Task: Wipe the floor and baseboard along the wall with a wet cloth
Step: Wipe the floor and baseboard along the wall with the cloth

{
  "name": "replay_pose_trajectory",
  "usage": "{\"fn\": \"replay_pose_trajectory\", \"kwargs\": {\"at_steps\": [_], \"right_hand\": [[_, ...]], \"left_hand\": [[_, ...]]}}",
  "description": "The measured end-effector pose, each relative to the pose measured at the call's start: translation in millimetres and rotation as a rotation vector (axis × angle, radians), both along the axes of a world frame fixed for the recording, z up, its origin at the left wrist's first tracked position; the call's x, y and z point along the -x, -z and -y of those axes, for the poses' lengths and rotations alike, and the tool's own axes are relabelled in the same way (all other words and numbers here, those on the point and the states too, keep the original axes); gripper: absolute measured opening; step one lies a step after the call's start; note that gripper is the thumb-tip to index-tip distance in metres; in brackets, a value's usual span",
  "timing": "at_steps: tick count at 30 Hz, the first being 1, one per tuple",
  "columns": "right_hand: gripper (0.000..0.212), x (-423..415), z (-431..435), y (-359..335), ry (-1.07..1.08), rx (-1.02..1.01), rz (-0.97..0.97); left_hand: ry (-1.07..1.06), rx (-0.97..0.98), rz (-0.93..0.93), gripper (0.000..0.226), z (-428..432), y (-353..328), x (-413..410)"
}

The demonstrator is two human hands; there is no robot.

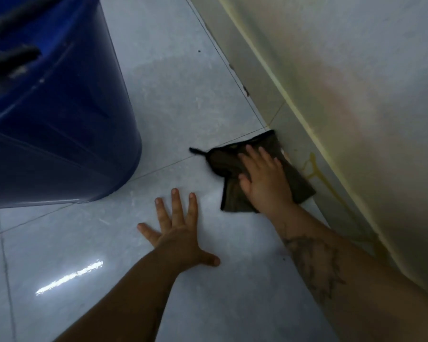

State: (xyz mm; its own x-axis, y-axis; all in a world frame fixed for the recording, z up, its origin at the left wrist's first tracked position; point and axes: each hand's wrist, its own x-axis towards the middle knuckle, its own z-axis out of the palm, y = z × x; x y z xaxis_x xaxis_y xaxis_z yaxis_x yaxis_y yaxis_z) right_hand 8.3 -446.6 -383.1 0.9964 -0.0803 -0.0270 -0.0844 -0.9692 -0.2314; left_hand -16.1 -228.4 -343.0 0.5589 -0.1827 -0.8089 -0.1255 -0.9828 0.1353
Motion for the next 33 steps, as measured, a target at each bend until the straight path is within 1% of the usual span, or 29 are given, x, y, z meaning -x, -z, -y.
{"fn": "replay_pose_trajectory", "kwargs": {"at_steps": [2,4,6,8,9,12,13,14,16,18,20,22,24,27,29,30,31,33], "right_hand": [[0.05,10,13,1,0.127,-0.014,0.097],[0.048,45,11,-3,0.236,0.024,0.111],[0.048,85,-8,-3,0.26,0.044,0.11],[0.044,106,-27,0,0.184,0.018,0.108],[0.042,103,-32,2,0.118,0.007,0.106],[0.043,50,-25,2,-0.142,0.052,0.1],[0.045,29,-18,2,-0.163,0.09,0.1],[0.046,11,-8,2,-0.117,0.116,0.104],[0.045,2,10,0,0.075,0.119,0.097],[0.045,30,13,-1,0.212,0.114,0.083],[0.047,72,-7,-1,0.249,0.112,0.072],[0.047,105,-32,-2,0.169,0.084,0.047],[0.046,115,-44,-3,0.048,0.047,0.057],[0.05,98,-39,-5,-0.147,0.027,-0.011],[0.053,60,-26,-3,-0.225,0.063,-0.057],[0.054,38,-19,-1,-0.212,0.086,-0.075],[0.055,21,-11,-2,-0.143,0.099,-0.083],[0.054,10,8,-3,0.077,0.085,-0.055]], "left_hand": [[-0.005,0.001,-0.009,0.155,-1,-2,0],[-0.001,0.007,-0.005,0.155,0,-2,0],[-0.005,0.008,-0.011,0.156,1,-3,-1],[-0.01,0.001,-0.016,0.157,2,-5,0],[-0.009,0.0,-0.015,0.157,1,-4,0],[-0.006,0.021,0.0,0.156,1,-3,2],[-0.004,0.021,0.007,0.156,1,-3,2],[-0.005,0.021,0.009,0.155,1,-2,2],[-0.011,0.024,0.005,0.155,0,-3,2],[-0.01,0.033,0.013,0.155,-1,-2,3],[-0.013,0.025,0.014,0.155,-1,-3,3],[-0.014,0.021,0.014,0.156,2,-6,1],[-0.01,0.016,0.012,0.155,3,-10,-2],[-0.037,0.016,-0.023,0.156,4,-14,-1],[-0.006,0.016,0.0,0.157,2,-9,2],[-0.007,0.019,0.0,0.156,2,-7,2],[-0.01,0.026,0.005,0.156,2,-4,3],[0.002,0.038,0.025,0.156,1,-1,3]]}}
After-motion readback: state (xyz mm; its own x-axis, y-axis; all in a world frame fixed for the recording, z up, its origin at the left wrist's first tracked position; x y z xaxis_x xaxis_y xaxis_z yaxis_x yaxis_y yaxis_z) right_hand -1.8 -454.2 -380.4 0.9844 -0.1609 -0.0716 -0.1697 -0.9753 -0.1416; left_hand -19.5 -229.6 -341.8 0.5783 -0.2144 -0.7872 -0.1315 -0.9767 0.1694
